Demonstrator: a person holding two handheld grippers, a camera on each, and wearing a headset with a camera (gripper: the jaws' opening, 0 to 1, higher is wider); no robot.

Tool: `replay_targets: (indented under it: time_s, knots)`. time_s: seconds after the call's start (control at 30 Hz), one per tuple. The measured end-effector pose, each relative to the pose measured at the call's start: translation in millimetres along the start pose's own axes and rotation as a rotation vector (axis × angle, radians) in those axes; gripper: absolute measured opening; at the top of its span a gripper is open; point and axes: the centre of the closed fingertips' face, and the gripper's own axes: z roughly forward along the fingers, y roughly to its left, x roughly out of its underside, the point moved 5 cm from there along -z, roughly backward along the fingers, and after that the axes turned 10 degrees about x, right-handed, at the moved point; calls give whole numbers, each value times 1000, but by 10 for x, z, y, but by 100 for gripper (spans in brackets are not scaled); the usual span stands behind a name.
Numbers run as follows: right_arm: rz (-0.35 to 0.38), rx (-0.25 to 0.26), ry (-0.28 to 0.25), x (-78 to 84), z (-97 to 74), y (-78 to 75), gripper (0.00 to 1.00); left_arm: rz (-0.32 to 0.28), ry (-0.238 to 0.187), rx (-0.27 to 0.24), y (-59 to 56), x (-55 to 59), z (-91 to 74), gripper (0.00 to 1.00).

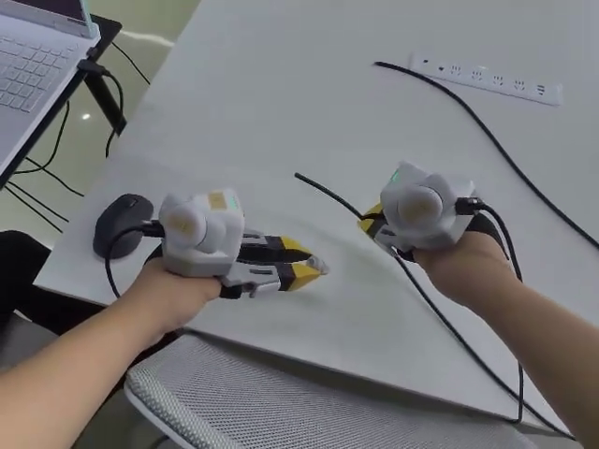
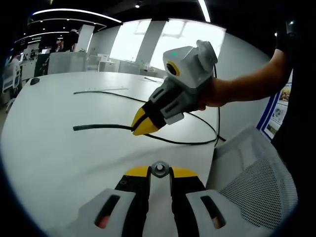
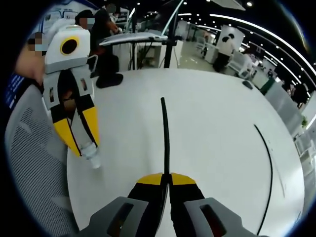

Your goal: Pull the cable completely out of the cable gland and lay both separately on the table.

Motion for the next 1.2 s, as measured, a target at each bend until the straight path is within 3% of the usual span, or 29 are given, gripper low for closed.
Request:
replay_targets:
  time_s: [0.23,0.5,1.0,1.2]
  knots:
    - [-41,-50,8,-47,232,117,0,-27,25,-4,174,162,17,15]
    - [-62,-82,36,-8,354,228,0,-67,37,-15,312,297,-6,15]
    - [-60,-105,46,23,450,291,0,-91,23,-25,346,348,-2,15]
    - [-75,-108,42,20,461,304,0,-95,40,-38,376,414,-13,15]
